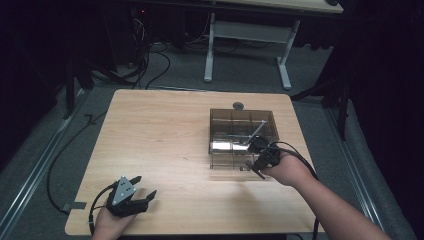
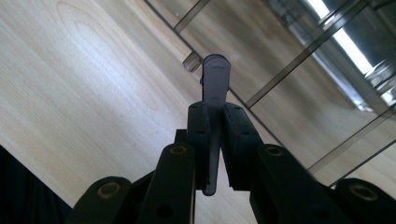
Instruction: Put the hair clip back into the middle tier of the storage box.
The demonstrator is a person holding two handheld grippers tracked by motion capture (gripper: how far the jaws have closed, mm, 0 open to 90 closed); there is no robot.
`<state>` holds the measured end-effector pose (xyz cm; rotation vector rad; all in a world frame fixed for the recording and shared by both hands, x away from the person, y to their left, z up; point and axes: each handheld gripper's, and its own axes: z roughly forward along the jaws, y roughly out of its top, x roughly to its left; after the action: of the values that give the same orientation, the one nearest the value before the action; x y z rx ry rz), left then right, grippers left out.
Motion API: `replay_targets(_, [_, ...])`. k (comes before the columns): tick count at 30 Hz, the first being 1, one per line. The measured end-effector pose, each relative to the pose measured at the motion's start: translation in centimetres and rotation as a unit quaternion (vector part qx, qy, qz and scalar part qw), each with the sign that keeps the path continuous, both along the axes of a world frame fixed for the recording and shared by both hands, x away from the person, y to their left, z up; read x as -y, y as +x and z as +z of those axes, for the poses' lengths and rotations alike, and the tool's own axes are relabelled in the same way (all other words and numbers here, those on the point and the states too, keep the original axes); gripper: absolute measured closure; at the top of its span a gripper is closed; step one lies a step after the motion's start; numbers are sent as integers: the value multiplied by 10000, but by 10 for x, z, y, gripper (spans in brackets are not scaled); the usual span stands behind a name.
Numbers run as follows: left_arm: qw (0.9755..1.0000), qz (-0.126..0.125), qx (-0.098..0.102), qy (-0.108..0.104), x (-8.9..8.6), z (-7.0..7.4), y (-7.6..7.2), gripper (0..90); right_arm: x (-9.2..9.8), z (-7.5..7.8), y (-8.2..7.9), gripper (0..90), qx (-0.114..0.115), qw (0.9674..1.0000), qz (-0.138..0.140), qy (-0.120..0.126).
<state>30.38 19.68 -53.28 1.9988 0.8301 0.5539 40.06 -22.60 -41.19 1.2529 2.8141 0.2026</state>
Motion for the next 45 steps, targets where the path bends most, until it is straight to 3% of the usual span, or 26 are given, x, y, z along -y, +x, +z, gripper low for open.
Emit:
replay_targets(2, [10000,-3,-4,6,0,0,0,267,-2,2,2,823,-9,10000,-88,-15])
replay_targets(10, [10000,-9,-4,6,0,0,0,267,-7,4,16,823,117,9998,176,-23])
replay_targets(23, [10000,-30,-4,-9,0,0,0,267,-20,1,37,823,172,9993,295,-117])
replay_targets(28, [10000,-42,-8,-8,0,0,0,267,-20,-4,45,823,210,9993,261,-150])
replay_targets(30, [10000,-43,-10,-7,0,0,0,267,-21,-7,47,823,161,9997,122,-151])
replay_targets(31, [10000,-46,-11,-8,0,0,0,267,-20,-9,49,823,213,9994,238,-154])
replay_targets(45, [10000,-35,1,-13,0,0,-1,267,-21,-25,53,822,169,9993,299,-153])
